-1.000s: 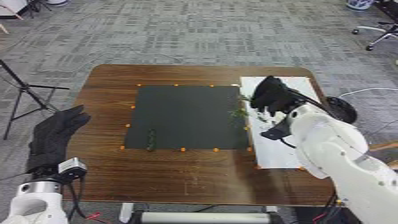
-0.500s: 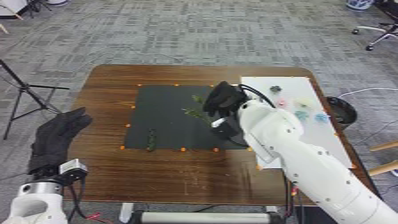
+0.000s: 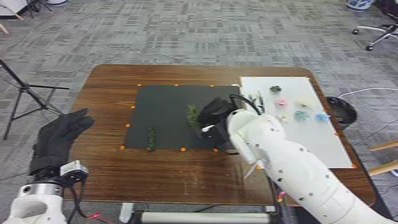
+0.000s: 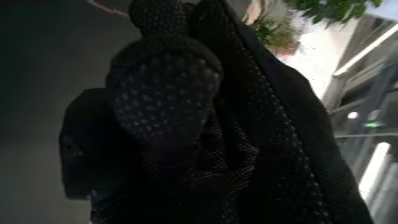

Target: Arrange flowers

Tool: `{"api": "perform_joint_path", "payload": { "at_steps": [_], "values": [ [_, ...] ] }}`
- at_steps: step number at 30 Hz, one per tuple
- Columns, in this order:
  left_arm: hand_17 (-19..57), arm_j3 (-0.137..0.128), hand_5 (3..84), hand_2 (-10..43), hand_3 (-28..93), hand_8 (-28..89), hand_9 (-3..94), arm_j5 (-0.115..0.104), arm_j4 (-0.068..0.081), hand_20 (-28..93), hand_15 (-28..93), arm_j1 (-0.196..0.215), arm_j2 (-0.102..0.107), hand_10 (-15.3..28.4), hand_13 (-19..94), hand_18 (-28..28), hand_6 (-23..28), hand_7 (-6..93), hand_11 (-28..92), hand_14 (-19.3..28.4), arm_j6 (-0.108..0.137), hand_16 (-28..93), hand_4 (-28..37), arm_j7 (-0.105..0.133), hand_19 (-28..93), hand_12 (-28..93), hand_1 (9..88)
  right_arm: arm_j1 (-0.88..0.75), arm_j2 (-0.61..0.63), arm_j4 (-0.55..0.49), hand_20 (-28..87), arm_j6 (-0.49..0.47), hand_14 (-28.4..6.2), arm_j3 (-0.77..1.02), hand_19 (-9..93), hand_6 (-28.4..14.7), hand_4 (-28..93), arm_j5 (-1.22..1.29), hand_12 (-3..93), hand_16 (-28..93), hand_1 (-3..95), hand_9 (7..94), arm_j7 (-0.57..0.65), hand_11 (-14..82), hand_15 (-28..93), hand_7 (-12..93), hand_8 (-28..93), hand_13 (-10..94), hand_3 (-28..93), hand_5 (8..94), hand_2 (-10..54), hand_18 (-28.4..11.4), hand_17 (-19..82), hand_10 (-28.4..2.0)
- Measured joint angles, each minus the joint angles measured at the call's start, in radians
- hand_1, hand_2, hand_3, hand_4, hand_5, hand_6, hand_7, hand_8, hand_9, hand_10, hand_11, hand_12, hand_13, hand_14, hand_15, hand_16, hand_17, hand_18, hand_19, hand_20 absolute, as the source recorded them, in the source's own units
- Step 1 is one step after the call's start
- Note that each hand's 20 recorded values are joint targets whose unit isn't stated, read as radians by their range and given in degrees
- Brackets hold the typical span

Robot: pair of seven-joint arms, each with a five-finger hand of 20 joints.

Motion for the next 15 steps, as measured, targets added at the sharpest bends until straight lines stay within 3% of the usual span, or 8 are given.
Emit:
{"api": "perform_joint_path", "payload": {
  "at_steps": [15],
  "values": [
    [6.7, -0.003, 51.7, 3.9, 67, -6, 50.1, 0.002, 0.000, 19, 22, 0.001, -0.002, 14.7, 39, 12.9, 3.9, 17.3, 26, 18.6, -0.017, 2, -26.3, -0.011, 13, 17, 24.3, 0.001, -0.006, 0.000, 39, 0.042, -2.2, -0.026, 78, -6.7, -8, 0.016, 16.8, 19, 65.8, 89.3, 0.014, 11.4, 48, 22, 16, 94, 46, 74.4, -3.9, -4.4, 74, -12.1]
  ]
}}
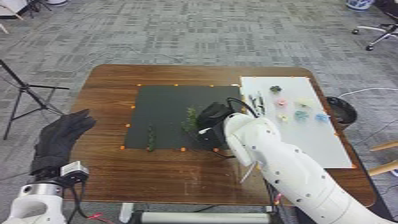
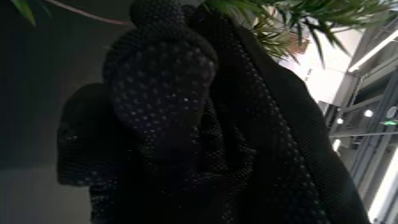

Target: Arrange flowers

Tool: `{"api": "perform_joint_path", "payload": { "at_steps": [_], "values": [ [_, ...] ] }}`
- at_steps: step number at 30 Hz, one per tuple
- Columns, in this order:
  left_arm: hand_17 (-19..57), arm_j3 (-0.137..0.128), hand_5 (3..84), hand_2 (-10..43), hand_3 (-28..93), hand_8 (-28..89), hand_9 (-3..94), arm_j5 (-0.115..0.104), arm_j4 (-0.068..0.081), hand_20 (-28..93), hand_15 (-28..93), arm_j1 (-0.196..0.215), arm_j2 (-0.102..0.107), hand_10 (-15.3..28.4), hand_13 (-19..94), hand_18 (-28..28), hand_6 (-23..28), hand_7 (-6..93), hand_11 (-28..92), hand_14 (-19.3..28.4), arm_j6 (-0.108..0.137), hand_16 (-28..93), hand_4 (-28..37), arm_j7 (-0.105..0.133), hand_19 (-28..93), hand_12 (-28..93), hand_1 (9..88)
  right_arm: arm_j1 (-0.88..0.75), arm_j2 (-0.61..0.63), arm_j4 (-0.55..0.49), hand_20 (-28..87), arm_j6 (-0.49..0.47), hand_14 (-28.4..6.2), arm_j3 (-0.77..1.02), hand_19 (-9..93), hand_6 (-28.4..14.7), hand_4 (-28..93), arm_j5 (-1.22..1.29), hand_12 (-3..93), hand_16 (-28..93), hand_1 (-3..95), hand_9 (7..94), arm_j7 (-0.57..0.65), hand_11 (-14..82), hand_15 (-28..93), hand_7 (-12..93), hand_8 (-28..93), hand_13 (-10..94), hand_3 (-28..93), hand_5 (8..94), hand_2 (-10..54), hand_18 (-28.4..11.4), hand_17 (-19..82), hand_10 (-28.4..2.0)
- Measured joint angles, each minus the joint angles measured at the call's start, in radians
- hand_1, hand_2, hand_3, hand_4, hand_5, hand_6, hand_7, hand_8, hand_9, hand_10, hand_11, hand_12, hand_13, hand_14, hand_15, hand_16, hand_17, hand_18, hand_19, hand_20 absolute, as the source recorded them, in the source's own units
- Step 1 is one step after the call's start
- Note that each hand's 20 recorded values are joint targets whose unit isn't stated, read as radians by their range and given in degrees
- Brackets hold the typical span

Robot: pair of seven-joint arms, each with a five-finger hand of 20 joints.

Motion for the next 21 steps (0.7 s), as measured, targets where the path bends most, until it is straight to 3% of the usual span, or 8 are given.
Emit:
{"api": "perform_joint_path", "payload": {
  "at_steps": [6, 12, 16, 21],
  "values": [
    [6.7, 0.001, 51.7, 3.8, 67, -6, 50.1, 0.001, 0.000, 18, 22, -0.001, 0.001, 14.6, 39, 12.9, 3.8, 17.3, 26, 18.7, -0.005, 3, -26.3, -0.006, 13, 17, 24.3, 0.000, 0.022, -0.027, 41, 0.016, -2.2, -0.021, 77, -6.9, -8, -0.080, 16.8, 19, 65.2, 89.7, -0.048, 12.2, 48, 22, 16, 94, 48, 74.9, -4.1, -4.7, 74, -12.1],
    [6.6, 0.001, 51.7, 3.8, 67, -6, 50.1, 0.001, 0.000, 18, 22, -0.001, 0.001, 14.7, 39, 12.9, 3.9, 17.3, 26, 18.7, -0.009, 2, -26.3, -0.013, 13, 17, 24.4, -0.003, 0.075, -0.059, 42, -0.005, -1.9, -0.059, 78, -6.6, -9, -0.348, 18.7, 19, 64.5, 92.2, -0.196, 12.5, 50, 21, 15, 94, 51, 77.6, -7.1, -5.0, 75, -12.0],
    [6.6, 0.001, 51.7, 3.8, 67, -6, 50.1, 0.001, 0.000, 18, 22, -0.001, 0.002, 14.6, 39, 12.9, 3.9, 17.3, 26, 18.7, -0.013, 2, -26.3, -0.018, 13, 17, 24.4, -0.003, 0.129, -0.081, 43, -0.050, -1.7, -0.101, 79, -6.3, -9, -0.536, 19.6, 19, 64.1, 93.4, -0.304, 15.5, 52, 21, 16, 94, 53, 79.1, -8.7, -5.2, 75, -11.7],
    [6.6, 0.001, 51.6, 3.8, 67, -6, 50.1, 0.003, 0.001, 18, 22, -0.003, 0.005, 14.7, 39, 12.9, 3.9, 17.2, 26, 18.7, -0.018, 3, -26.3, -0.025, 13, 17, 24.4, -0.001, 0.137, -0.084, 43, -0.148, -1.6, -0.118, 80, -5.8, -9, -0.619, 16.9, 18, 63.9, 93.7, -0.319, 24.3, 54, 23, 17, 94, 52, 80.0, -9.5, -5.4, 75, -12.0]
  ]
}}
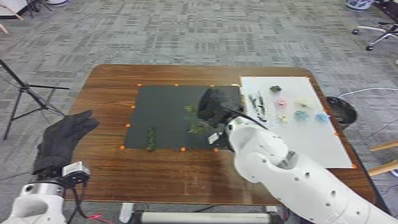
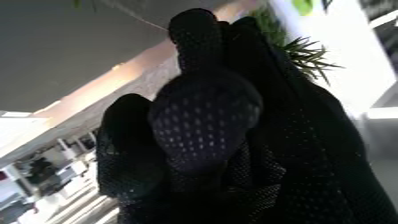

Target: Arrange flowers

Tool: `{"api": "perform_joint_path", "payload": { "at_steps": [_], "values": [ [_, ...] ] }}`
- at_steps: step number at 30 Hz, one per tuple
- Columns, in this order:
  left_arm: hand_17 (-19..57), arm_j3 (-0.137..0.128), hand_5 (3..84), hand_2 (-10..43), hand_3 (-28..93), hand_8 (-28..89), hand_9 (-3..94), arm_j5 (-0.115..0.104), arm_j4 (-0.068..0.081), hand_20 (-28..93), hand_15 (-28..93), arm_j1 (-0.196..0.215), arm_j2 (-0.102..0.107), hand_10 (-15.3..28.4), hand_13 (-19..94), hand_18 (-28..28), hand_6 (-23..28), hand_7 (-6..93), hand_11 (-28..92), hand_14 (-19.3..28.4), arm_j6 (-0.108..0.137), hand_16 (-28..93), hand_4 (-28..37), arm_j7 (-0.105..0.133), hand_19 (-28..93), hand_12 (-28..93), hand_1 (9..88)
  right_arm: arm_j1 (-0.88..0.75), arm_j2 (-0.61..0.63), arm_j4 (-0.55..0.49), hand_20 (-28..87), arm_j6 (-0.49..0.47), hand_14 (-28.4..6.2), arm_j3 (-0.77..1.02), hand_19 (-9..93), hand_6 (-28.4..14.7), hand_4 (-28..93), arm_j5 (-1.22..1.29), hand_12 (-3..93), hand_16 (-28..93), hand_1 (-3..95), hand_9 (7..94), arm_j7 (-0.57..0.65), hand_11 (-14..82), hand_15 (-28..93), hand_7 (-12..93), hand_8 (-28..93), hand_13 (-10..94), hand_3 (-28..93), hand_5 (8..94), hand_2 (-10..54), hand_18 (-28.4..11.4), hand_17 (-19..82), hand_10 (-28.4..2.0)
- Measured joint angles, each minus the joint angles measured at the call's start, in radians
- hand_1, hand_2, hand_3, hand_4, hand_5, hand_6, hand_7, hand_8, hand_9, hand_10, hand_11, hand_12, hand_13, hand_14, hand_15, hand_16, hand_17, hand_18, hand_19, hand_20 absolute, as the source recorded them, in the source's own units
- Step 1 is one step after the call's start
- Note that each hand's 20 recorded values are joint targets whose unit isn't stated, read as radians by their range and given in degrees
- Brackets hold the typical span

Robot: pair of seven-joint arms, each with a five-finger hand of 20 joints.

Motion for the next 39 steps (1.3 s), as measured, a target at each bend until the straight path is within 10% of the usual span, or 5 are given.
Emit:
{"api": "perform_joint_path", "payload": {
  "at_steps": [11, 18, 39],
  "values": [
    [6.6, 0.005, 51.7, 3.7, 67, -6, 50.0, 0.003, 0.000, 18, 22, -0.007, 0.005, 14.7, 39, 12.9, 3.9, 17.1, 26, 18.8, -0.004, 3, -26.4, -0.004, 13, 17, 24.4, 0.048, -0.101, 0.075, 41, -0.178, -1.1, -0.022, 81, -6.7, -9, 0.002, 16.0, 17, 65.2, 93.7, 0.043, 27.6, 55, 26, 20, 94, 48, 78.3, -7.4, -4.2, 76, -11.2],
    [6.5, 0.005, 51.6, 3.8, 67, -6, 50.1, 0.003, -0.001, 18, 22, -0.007, 0.005, 14.8, 39, 12.9, 4.0, 17.0, 26, 18.7, -0.010, 3, -26.3, -0.004, 13, 17, 24.2, 0.070, -0.228, 0.161, 40, -0.101, -1.4, 0.078, 79, -6.9, -10, 0.405, 15.9, 16, 66.1, 93.7, 0.300, 24.9, 53, 26, 20, 94, 45, 76.6, -4.8, -3.7, 77, -11.3],
    [6.2, -0.004, 51.1, 3.6, 67, -6, 49.7, 0.009, -0.001, 18, 21, -0.007, 0.005, 14.8, 39, 13.0, 4.2, 16.6, 26, 18.7, -0.052, 3, -25.9, -0.018, 13, 17, 24.4, 0.071, -0.248, 0.201, 40, 0.001, -2.3, 0.128, 77, -8.2, -6, 0.565, 17.5, 17, 41.2, 90.8, 0.333, 20.4, 50, 12, -4, 94, 55, 68.2, -8.5, -3.7, 77, -15.2]
  ]
}}
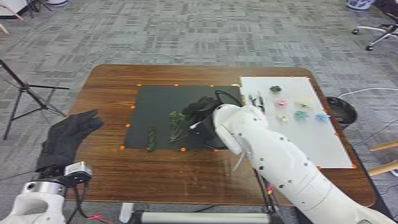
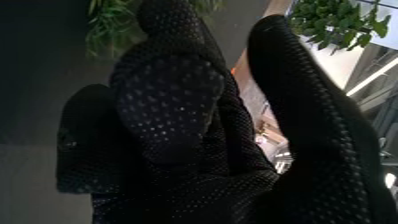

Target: Arrange flowers

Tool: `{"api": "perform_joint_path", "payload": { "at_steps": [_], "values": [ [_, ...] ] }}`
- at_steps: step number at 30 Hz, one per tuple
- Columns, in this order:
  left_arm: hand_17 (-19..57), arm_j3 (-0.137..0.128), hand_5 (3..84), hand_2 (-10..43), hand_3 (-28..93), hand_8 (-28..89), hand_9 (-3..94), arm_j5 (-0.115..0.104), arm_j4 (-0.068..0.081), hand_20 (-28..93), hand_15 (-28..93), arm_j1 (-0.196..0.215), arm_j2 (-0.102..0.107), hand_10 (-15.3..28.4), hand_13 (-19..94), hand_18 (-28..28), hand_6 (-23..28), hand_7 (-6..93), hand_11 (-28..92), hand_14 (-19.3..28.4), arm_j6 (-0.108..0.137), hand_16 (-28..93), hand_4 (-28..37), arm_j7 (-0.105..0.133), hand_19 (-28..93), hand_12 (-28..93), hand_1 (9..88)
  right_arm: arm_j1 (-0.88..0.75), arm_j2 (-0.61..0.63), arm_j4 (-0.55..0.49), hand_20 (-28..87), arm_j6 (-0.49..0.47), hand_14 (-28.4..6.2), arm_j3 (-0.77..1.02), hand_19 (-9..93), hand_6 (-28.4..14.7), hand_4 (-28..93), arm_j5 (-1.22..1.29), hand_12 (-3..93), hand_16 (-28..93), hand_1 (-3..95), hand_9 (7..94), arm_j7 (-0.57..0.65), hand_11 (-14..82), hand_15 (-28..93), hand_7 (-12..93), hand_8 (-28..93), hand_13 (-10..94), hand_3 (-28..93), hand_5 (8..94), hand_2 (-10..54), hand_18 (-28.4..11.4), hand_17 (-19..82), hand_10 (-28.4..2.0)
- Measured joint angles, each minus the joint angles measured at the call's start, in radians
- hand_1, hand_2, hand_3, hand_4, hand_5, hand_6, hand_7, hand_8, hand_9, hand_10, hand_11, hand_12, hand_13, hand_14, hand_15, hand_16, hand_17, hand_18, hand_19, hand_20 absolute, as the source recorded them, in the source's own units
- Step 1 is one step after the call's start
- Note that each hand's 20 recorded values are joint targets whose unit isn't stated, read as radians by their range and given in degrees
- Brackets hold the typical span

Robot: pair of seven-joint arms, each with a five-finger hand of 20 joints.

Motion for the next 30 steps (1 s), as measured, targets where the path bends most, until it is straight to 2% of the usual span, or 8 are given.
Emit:
{"api": "perform_joint_path", "payload": {
  "at_steps": [5, 11, 14, 19, 21, 24, 27, 30],
  "values": [
    [6.1, 0.000, 51.0, 3.6, 67, -6, 49.6, 0.003, 0.000, 18, 21, -0.001, -0.001, 14.8, 39, 13.1, 4.2, 16.5, 26, 18.7, -0.009, 3, -25.8, -0.004, 13, 17, 24.5, 0.001, 0.000, -0.003, 41, -0.012, -2.8, 0.003, 78, -7.6, -7, 0.007, 17.7, 18, 40.4, 90.3, -0.004, 20.5, 49, 11, -4, 94, 55, 68.1, -8.6, -4.5, 76, -15.2],
    [6.0, -0.003, 51.0, 3.6, 67, -6, 49.5, 0.005, 0.000, 18, 21, 0.000, -0.002, 14.8, 39, 13.0, 4.2, 16.4, 25, 18.7, -0.015, 3, -25.6, -0.004, 13, 17, 24.5, -0.002, 0.037, -0.054, 39, -0.010, -4.0, -0.012, 83, -4.8, -8, -0.009, 17.6, 22, 34.8, 86.3, -0.082, 18.8, 48, 14, -4, 94, 55, 68.9, -0.2, -6.4, 73, -14.6],
    [6.0, -0.004, 51.0, 3.6, 66, -6, 49.5, 0.005, 0.000, 18, 21, 0.000, -0.004, 14.8, 39, 13.0, 4.2, 16.5, 25, 18.7, -0.015, 3, -25.6, -0.004, 13, 17, 24.7, -0.016, 0.082, -0.117, 33, -0.010, -5.1, -0.014, 91, -3.6, -10, 0.010, 15.6, 29, 32.5, 75.9, -0.185, 12.5, 43, 16, -5, 94, 57, 69.1, 4.3, -9.0, 66, -15.1],
    [6.0, -0.005, 50.9, 3.5, 66, -6, 49.5, 0.005, 0.000, 18, 21, 0.000, -0.009, 14.9, 39, 13.0, 4.2, 16.4, 26, 18.7, -0.016, 3, -25.6, -0.004, 13, 17, 24.7, -0.048, 0.149, -0.180, 33, -0.039, -5.7, -0.004, 93, -3.1, -12, 0.137, 12.8, 31, 28.8, 66.0, -0.360, 8.2, 43, 13, -6, 92, 58, 64.1, 10.8, -10.9, 62, -14.3],
    [5.9, -0.005, 50.9, 3.5, 66, -6, 49.5, 0.005, 0.000, 18, 21, 0.000, -0.010, 14.8, 39, 13.0, 4.2, 16.5, 26, 18.7, -0.018, 3, -25.6, -0.004, 13, 17, 24.7, -0.061, 0.161, -0.178, 36, -0.095, -5.7, -0.004, 93, -3.4, -13, 0.143, 10.5, 29, 27.5, 61.0, -0.422, 7.6, 45, 10, -6, 91, 56, 60.8, 13.7, -11.7, 62, -13.9],
    [5.9, -0.004, 50.9, 3.5, 67, -6, 49.5, 0.005, 0.001, 18, 21, -0.001, -0.011, 14.8, 39, 13.0, 4.1, 16.5, 26, 18.8, -0.020, 3, -25.7, -0.004, 13, 17, 24.6, -0.077, 0.165, -0.165, 41, -0.245, -5.8, -0.002, 93, -4.2, -14, 0.062, 7.9, 27, 26.5, 54.9, -0.502, 6.5, 50, 7, -6, 91, 53, 56.4, 17.5, -13.1, 61, -13.1],
    [5.9, -0.002, 50.9, 3.5, 67, -6, 49.5, 0.005, 0.001, 18, 21, -0.004, -0.011, 14.8, 39, 13.0, 4.1, 16.5, 26, 18.8, -0.020, 3, -25.8, -0.004, 13, 17, 24.6, -0.090, 0.159, -0.152, 48, -0.415, -6.0, 0.010, 93, -4.6, -14, -0.085, 6.1, 27, 25.2, 51.8, -0.559, 5.9, 54, 5, -6, 90, 51, 53.6, 20.4, -14.4, 61, -12.5],
    [5.9, 0.001, 50.9, 3.6, 66, -6, 49.5, 0.005, 0.001, 18, 21, -0.007, -0.011, 14.8, 39, 13.0, 4.1, 16.5, 25, 18.8, -0.020, 3, -25.8, -0.006, 13, 17, 24.6, -0.096, 0.151, -0.139, 52, -0.514, -6.0, 0.012, 93, -4.5, -15, -0.198, 5.5, 26, 24.6, 49.9, -0.596, 5.6, 57, 5, -6, 90, 50, 51.7, 22.0, -15.2, 61, -12.0]
  ]
}}
